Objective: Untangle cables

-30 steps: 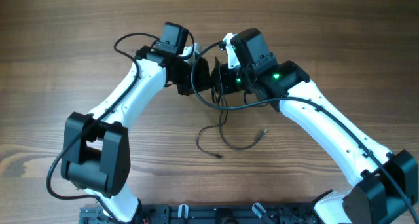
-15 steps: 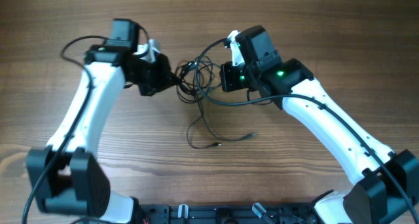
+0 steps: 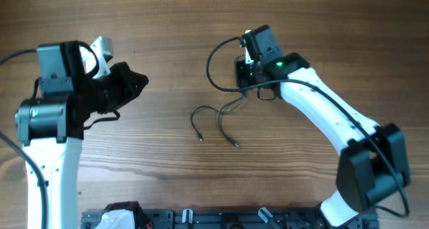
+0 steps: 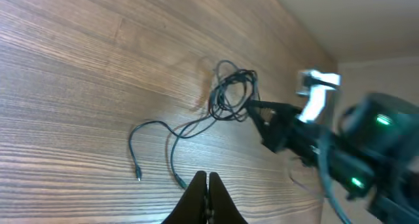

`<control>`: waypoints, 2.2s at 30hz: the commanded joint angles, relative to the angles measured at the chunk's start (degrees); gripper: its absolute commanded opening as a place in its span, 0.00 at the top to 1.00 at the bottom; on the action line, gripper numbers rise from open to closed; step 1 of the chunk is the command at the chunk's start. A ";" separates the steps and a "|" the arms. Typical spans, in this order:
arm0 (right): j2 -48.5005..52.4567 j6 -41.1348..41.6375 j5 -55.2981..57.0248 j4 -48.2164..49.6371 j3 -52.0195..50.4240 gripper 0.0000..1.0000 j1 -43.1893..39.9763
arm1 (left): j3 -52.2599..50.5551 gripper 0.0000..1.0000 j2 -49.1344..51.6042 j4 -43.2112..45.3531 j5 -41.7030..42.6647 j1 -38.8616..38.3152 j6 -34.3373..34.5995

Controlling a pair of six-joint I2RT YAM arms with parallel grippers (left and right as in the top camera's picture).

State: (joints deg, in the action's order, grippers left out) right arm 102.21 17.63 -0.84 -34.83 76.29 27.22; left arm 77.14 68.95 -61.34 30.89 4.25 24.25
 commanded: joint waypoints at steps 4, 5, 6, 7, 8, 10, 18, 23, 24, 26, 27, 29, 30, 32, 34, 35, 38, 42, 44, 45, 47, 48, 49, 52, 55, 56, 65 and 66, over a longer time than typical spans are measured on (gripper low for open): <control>-4.33 -0.96 -8.35 0.28 1.14 0.96 0.02 | -0.37 0.96 7.28 0.63 -2.25 -0.02 -0.94; -6.36 -0.96 -10.36 0.15 1.14 0.96 0.02 | -0.37 0.96 9.62 0.90 -2.25 -0.15 -0.96; -8.66 -0.92 -11.80 -0.09 1.14 0.96 0.02 | -0.37 0.96 12.07 1.18 -2.21 -0.81 -1.40; -10.14 -0.87 -12.20 -0.33 1.14 0.96 0.04 | -0.37 0.96 13.75 1.40 -2.21 -1.57 -1.40; -12.39 -0.46 -12.46 -0.74 1.14 0.96 0.13 | -0.37 0.96 15.98 2.03 -1.99 -3.06 -1.38; -16.26 0.50 -12.57 -1.27 1.14 0.96 0.13 | -0.37 0.93 19.52 3.72 -1.77 -6.29 -1.36; -18.43 0.37 -12.57 -3.45 1.11 0.96 0.13 | -0.37 0.40 24.20 14.71 -0.79 -19.02 4.11; -18.45 0.37 -14.10 -4.04 1.11 0.96 0.13 | -0.37 0.42 25.94 22.69 -8.44 -25.62 11.02; -18.45 0.37 -14.29 -4.07 1.11 0.96 0.13 | -0.37 0.42 26.58 23.41 -8.48 -26.32 11.02; -18.56 0.37 -14.34 -4.52 1.11 0.96 0.13 | -0.37 0.45 27.52 23.47 -8.48 -26.56 10.97; -18.62 0.37 -14.64 -4.83 1.11 0.96 0.13 | -0.39 0.46 28.02 23.45 -8.63 -26.53 10.95; -18.69 0.26 -15.80 -5.05 1.11 0.96 0.13 | -0.37 0.48 29.11 23.47 -10.14 -26.53 10.97; -18.78 0.24 -15.78 -5.09 1.11 0.96 0.13 | -0.39 0.48 29.57 23.47 -10.23 -26.53 10.95; -19.21 0.37 -15.82 -5.09 1.11 0.96 0.13 | -0.39 0.59 30.42 23.50 -10.23 -26.53 10.97; -19.74 0.37 -16.28 -5.14 1.11 0.96 0.13 | -0.39 0.61 31.26 23.56 -10.23 -26.53 10.97; -20.06 0.33 -16.79 -5.11 1.11 0.96 0.13 | -0.39 0.61 31.50 23.67 -10.23 -26.53 10.97; -21.40 0.37 -17.29 -5.51 1.11 0.96 0.13 | -0.39 0.96 31.71 24.37 -10.21 -26.56 10.97; -22.51 -1.36 -17.03 -6.69 1.11 0.96 0.13 | -0.37 0.96 31.17 23.41 -8.76 -26.23 10.84; -22.49 -2.64 -14.56 -7.80 1.09 0.96 0.11 | -0.22 0.96 27.89 20.04 -5.09 -23.91 8.50; -22.51 -2.69 -13.38 -8.02 1.07 0.96 0.02 | 0.00 0.96 25.49 18.03 -4.33 -22.34 7.45; -22.49 -3.19 -12.02 -7.91 1.07 0.96 -0.20 | 0.48 0.96 19.47 14.69 -3.39 -18.34 5.92; -22.49 -3.74 -12.04 -7.85 1.05 0.96 -0.59 | 0.70 0.96 15.91 12.98 -2.29 -16.00 5.46; -22.32 -3.76 -11.80 -7.74 1.05 0.96 -1.03 | 0.87 0.96 13.49 11.89 -0.85 -14.47 4.68; -20.46 -4.24 -10.67 -7.67 0.96 0.96 -4.24 | 0.98 0.96 4.24 9.20 5.95 -8.33 3.32; -17.57 -7.04 -10.58 -7.85 0.83 0.96 -8.28 | 0.98 0.96 -3.54 7.30 10.78 -2.58 3.13; -16.00 -7.91 -10.56 -7.91 0.83 0.96 -10.27 | 1.01 0.96 -6.43 6.23 11.54 -0.31 3.08; -2.58 -11.67 -1.68 -5.66 0.83 0.96 -22.71 | 5.25 0.96 -12.11 -1.62 11.74 4.28 1.38; -0.68 -11.63 -1.70 -4.92 0.83 0.96 -23.78 | 6.05 0.96 -12.11 -2.60 11.76 4.28 0.74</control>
State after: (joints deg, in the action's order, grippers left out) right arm 95.42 7.11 -14.44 -40.69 77.45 9.98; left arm 78.67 58.92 -63.09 43.27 7.09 27.20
